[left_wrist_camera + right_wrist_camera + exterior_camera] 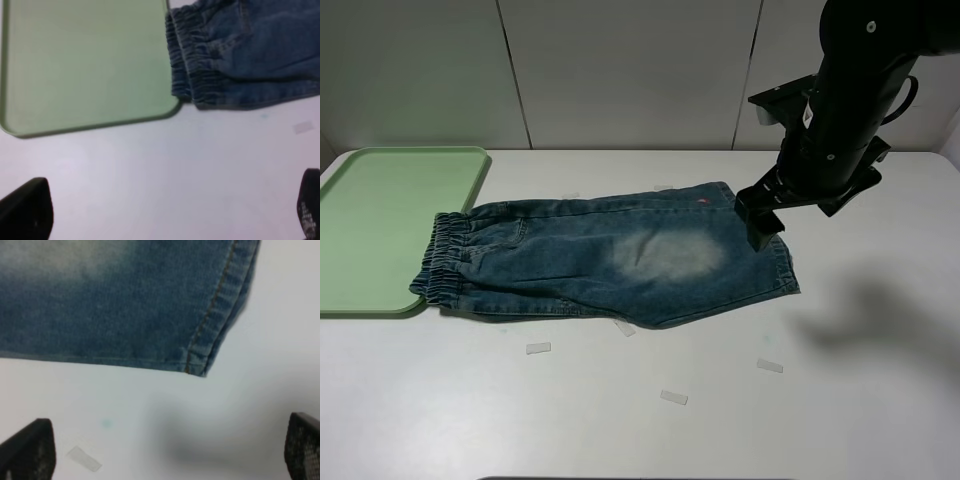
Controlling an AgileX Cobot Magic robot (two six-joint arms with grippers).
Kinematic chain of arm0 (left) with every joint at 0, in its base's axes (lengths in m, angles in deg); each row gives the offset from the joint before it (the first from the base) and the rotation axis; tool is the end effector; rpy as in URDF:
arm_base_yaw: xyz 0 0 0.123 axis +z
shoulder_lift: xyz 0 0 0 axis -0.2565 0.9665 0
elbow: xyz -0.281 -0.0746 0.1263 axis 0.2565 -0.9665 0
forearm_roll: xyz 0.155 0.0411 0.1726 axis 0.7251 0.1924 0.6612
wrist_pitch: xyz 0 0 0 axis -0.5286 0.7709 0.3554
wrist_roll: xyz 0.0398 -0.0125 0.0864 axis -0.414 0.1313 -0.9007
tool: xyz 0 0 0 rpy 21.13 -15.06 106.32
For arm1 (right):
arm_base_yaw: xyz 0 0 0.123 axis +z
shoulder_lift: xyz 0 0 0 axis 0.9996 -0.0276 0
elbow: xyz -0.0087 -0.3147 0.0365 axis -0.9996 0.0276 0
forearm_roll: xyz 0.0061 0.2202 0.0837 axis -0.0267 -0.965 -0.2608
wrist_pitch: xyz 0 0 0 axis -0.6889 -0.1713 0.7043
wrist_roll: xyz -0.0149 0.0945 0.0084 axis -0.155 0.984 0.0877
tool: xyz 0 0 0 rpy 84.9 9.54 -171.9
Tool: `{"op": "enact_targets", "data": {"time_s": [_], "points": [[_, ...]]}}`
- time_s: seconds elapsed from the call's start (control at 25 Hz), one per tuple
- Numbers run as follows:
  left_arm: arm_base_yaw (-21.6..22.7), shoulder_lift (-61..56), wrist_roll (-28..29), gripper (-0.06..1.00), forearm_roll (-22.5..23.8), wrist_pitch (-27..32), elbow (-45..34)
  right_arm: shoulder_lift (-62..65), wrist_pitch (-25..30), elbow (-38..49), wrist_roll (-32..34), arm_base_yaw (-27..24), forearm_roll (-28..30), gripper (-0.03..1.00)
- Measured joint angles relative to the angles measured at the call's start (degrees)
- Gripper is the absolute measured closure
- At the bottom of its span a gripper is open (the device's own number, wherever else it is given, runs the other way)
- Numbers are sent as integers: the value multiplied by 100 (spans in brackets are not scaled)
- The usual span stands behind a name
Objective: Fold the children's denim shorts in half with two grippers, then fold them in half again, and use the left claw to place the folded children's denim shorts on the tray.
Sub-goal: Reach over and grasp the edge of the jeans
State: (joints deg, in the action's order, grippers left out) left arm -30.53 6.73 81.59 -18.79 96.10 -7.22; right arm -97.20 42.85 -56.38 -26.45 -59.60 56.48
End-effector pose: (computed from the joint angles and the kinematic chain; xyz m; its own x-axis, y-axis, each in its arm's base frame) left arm 0.0011 0.0147 0.3517 -0.6171 0.0666 -0.7840 0.0901 0.9958 0.0137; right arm 0.2775 0.1372 0.2558 -0.8972 -0.4199 -0.1370 -0.4037 0.9055 -0.1311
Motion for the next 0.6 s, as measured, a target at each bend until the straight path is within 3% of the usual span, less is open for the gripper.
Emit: {"op": "enact_targets", "data": {"time_s": [0.28,0.6], "points": [[0,-1222,0,-3,-681,4,-712,0,0,0,-23,0,-121,27],[0,-1461,-279,-3,-745,-162,-1448,0,0,0,-23,0,-139,27]]}}
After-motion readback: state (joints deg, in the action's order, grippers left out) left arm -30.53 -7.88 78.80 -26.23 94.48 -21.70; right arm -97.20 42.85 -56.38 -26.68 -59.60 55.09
